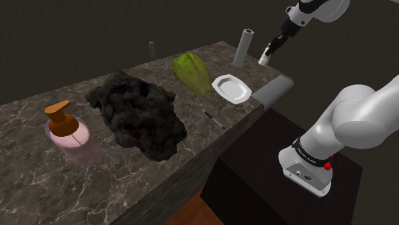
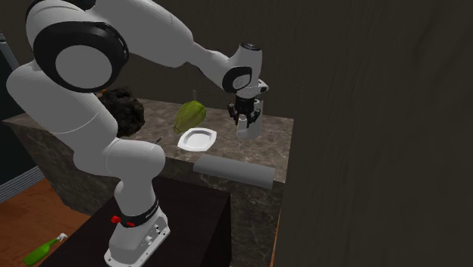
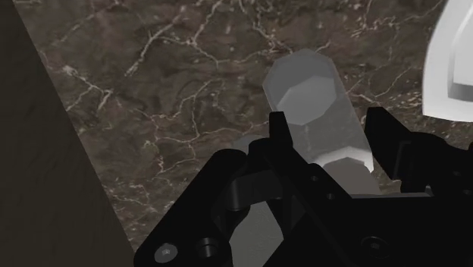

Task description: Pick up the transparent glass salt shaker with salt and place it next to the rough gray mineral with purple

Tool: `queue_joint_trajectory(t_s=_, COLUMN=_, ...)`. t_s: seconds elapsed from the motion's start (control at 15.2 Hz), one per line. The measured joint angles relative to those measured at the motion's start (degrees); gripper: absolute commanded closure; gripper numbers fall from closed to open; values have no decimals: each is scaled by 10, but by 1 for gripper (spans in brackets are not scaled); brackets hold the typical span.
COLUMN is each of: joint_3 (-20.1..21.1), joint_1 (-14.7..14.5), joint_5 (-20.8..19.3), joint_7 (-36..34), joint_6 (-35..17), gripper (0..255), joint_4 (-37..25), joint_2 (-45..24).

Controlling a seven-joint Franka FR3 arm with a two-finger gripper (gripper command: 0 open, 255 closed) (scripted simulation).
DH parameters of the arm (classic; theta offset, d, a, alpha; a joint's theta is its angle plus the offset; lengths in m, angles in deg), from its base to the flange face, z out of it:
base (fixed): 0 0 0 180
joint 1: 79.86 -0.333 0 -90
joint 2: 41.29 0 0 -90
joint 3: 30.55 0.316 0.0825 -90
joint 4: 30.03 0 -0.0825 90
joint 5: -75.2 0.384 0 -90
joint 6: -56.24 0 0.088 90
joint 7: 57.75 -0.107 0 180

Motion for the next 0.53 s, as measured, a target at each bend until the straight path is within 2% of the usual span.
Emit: queue_joint_trajectory(t_s=0.53, joint_3=24, joint_1=9, joint_5=-12, joint_7=-22, joint_6=65, gripper=255, joint_4=-44, joint_2=24)
